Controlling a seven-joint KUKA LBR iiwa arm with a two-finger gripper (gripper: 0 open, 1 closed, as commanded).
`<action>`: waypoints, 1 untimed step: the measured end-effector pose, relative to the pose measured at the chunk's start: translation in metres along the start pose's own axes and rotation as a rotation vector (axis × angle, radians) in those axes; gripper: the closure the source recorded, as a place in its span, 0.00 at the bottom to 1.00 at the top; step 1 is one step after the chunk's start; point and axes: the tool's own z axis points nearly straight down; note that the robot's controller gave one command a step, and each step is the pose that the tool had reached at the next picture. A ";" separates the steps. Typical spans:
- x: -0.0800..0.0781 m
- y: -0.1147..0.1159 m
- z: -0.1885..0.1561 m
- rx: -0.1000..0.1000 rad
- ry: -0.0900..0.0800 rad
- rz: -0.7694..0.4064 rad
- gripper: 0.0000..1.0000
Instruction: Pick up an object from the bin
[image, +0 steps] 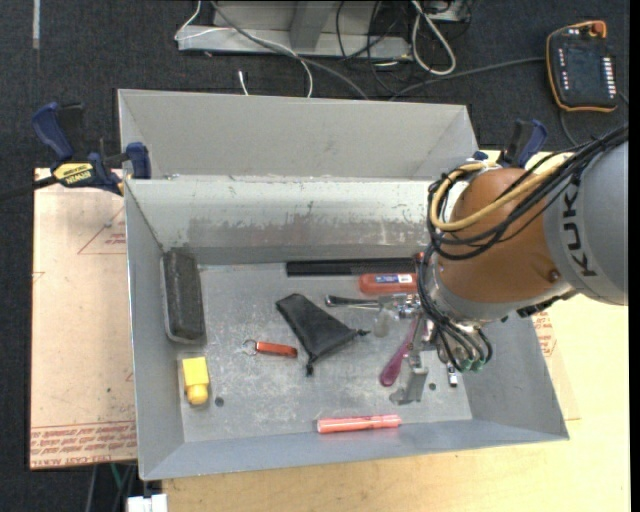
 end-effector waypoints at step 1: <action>-0.001 0.000 -0.004 0.000 -0.007 0.000 0.00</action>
Offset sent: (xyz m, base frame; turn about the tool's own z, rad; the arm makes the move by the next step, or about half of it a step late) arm 0.0600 0.0506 -0.1014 -0.1751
